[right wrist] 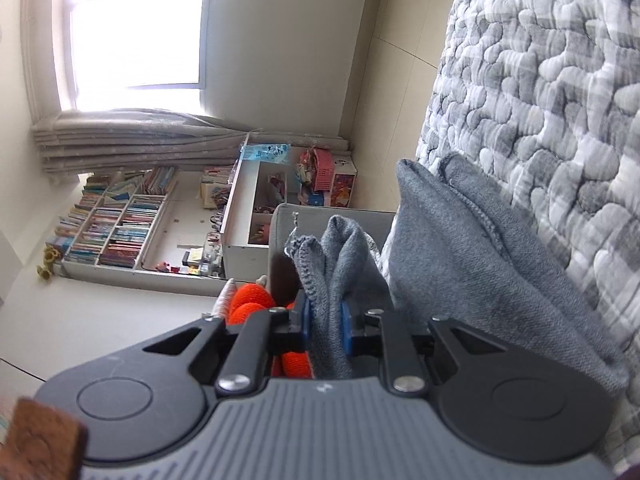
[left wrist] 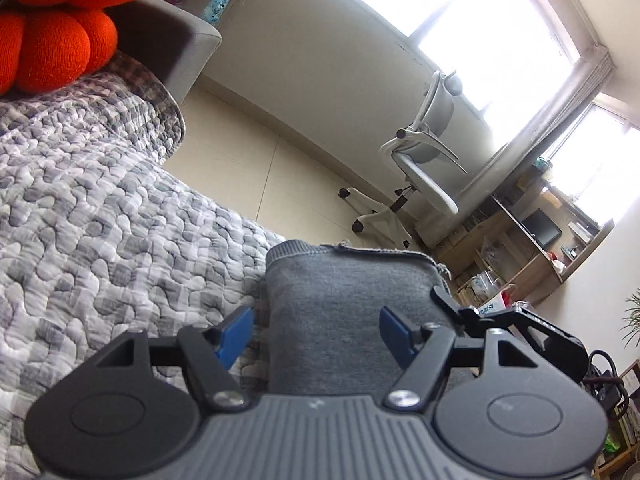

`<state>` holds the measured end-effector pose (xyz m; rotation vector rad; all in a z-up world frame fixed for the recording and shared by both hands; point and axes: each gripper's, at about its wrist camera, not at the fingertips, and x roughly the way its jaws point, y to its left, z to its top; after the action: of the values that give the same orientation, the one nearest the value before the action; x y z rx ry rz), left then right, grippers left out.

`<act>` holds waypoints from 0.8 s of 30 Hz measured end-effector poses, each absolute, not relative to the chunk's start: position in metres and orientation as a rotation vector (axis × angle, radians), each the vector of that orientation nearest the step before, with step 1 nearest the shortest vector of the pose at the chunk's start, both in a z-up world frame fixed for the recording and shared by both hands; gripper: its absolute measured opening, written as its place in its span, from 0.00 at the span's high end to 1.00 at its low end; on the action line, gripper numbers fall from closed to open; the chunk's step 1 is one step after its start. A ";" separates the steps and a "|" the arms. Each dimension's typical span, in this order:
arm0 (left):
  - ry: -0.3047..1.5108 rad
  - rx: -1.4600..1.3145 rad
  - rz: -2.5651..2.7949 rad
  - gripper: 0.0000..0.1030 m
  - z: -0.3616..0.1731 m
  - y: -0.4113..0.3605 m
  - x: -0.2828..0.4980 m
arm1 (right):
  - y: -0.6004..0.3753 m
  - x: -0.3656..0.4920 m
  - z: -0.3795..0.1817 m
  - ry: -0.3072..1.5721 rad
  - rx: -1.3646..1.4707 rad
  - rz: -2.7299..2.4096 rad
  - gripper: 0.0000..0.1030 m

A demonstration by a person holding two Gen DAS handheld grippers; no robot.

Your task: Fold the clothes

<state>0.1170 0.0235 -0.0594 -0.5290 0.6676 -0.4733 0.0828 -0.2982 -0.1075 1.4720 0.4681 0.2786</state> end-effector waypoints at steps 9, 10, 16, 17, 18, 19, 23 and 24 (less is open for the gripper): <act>0.725 -0.454 -0.532 0.47 -0.067 0.003 0.115 | -0.328 0.072 -0.123 0.435 1.622 0.258 0.81; 0.731 -0.448 -0.541 0.48 -0.068 0.000 0.115 | -0.331 0.071 -0.125 0.434 1.632 0.251 0.81; 0.769 -0.387 -0.584 0.49 -0.074 -0.015 0.113 | -0.342 0.066 -0.134 0.435 1.642 0.196 0.81; 0.773 -0.370 -0.583 0.49 -0.076 -0.018 0.112 | -0.342 0.066 -0.135 0.442 1.637 0.183 0.81; 0.776 -0.358 -0.581 0.49 -0.077 -0.020 0.112 | -0.342 0.065 -0.135 0.451 1.633 0.173 0.78; 0.778 -0.348 -0.578 0.49 -0.078 -0.021 0.111 | -0.343 0.063 -0.135 0.462 1.625 0.166 0.78; 0.789 -0.385 -0.570 0.49 -0.080 -0.018 0.112 | -0.342 0.058 -0.124 0.507 1.560 0.171 0.55; 0.794 -0.406 -0.569 0.49 -0.081 -0.016 0.112 | -0.342 0.056 -0.121 0.519 1.543 0.175 0.54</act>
<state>0.1123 -0.0158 -0.0810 -0.4058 0.7943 -0.5687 0.0563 -0.3422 -0.1206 1.5427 0.5194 0.1752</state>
